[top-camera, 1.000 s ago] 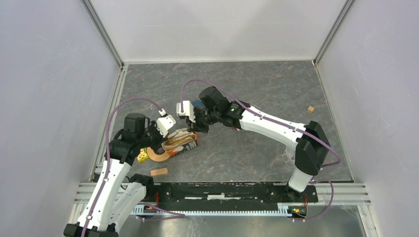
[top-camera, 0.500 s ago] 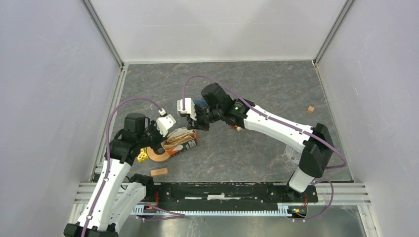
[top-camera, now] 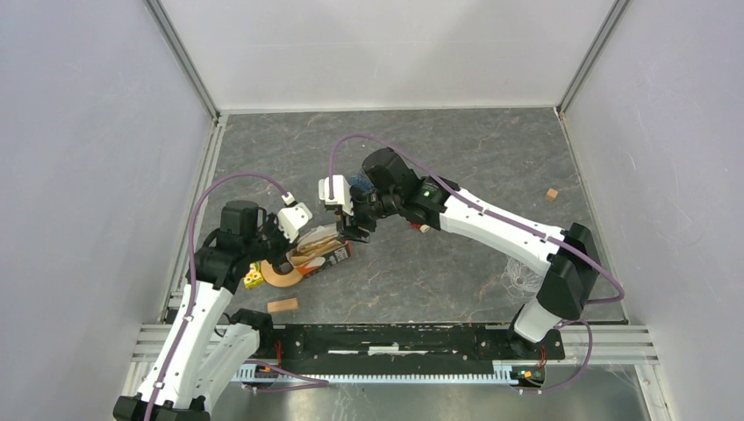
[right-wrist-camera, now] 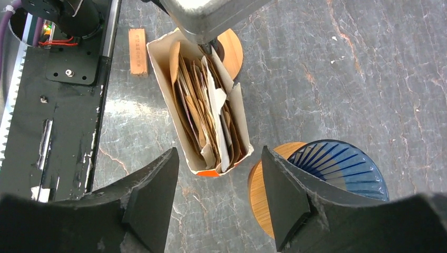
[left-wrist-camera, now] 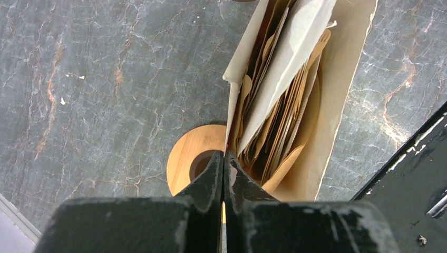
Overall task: Place the coffee filter in the dripper
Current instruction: Pick up the coffee filter from the coffee filter holder.
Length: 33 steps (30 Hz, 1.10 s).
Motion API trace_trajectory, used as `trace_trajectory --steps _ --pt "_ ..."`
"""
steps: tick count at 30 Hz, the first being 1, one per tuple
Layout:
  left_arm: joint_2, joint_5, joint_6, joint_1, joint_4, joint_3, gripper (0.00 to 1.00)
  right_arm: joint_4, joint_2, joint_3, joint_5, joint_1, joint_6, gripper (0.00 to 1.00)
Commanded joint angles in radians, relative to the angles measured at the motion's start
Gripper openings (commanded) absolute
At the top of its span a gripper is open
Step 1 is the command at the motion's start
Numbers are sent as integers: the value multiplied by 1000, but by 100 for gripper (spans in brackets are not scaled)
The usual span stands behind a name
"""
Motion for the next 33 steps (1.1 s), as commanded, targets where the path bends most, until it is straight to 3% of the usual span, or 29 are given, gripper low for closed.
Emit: trace_trajectory --steps 1,5,8,12,18,33 --pt "3 12 -23 0 32 16 2 6 15 0 2 -2 -7 66" --pt "-1 10 -25 0 32 17 2 4 53 23 -8 -3 -5 59" --pt "0 3 -27 -1 32 16 2 -10 87 52 -49 -2 3 45" --pt "-5 -2 -35 0 32 21 2 -42 114 98 -66 -4 13 17" --pt "-4 -18 -29 0 26 28 2 -18 43 88 -68 -8 30 1" --pt "9 -148 -13 20 2 134 2 -38 -140 -2 -109 -24 -29 0"
